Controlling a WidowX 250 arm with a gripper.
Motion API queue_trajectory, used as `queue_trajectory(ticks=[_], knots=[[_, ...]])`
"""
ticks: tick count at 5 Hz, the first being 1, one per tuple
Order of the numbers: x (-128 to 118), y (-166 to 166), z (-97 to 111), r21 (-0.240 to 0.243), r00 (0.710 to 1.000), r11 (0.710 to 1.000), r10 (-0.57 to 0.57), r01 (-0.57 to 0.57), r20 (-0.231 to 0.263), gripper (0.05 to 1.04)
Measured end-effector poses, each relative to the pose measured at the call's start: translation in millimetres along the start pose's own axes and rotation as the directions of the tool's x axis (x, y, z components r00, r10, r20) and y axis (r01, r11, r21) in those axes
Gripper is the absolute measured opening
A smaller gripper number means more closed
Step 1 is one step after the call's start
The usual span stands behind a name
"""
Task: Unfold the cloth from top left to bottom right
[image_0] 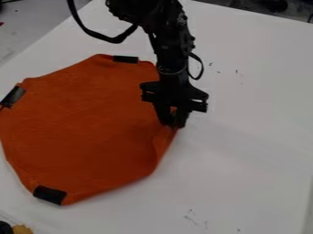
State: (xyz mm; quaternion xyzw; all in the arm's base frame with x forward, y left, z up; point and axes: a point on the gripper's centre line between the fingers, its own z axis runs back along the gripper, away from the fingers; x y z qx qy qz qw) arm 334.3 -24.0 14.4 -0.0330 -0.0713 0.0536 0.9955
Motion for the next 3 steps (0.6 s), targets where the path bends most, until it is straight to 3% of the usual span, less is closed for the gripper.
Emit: queue_trajectory(ticks=[1, 2, 3], knots=[[-2.4, -31.9, 1.7, -0.013, 1.000, 1.000, -0.008, 0.008, 0.002, 0.841], [-2.2, -44.3, 7.1, 0.028, 1.000, 0.999, 0.025, -0.025, 0.004, 1.009], [-3.9, -55.9, 19.3, 0.062, 0.999, 0.997, 0.034, -0.036, 0.036, 1.007]])
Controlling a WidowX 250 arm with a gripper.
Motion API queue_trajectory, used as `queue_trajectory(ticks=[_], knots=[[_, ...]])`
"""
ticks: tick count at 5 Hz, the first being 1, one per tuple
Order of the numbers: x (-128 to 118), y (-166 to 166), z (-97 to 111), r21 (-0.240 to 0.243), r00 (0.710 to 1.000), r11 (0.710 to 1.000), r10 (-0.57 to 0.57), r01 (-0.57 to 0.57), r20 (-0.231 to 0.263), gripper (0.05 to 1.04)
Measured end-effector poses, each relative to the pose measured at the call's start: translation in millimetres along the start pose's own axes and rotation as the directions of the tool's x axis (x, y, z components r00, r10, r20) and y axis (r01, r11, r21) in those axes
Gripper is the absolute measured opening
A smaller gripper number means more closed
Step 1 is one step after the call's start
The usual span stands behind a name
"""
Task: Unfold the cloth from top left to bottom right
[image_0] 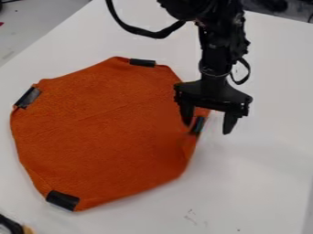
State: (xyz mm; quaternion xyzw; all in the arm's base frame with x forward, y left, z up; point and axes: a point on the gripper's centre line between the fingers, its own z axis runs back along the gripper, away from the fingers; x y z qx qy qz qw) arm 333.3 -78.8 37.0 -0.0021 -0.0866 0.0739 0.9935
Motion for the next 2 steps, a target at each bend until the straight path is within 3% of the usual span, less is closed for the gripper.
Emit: queue_trajectory(ticks=[1, 2], knots=[[2.1, 1.1, 9.2, 0.043, 1.000, 0.999, -0.008, 0.007, 0.022, 1.001], [3.4, -1.7, 9.1, 0.038, 0.999, 0.999, 0.016, -0.017, 0.040, 1.001]])
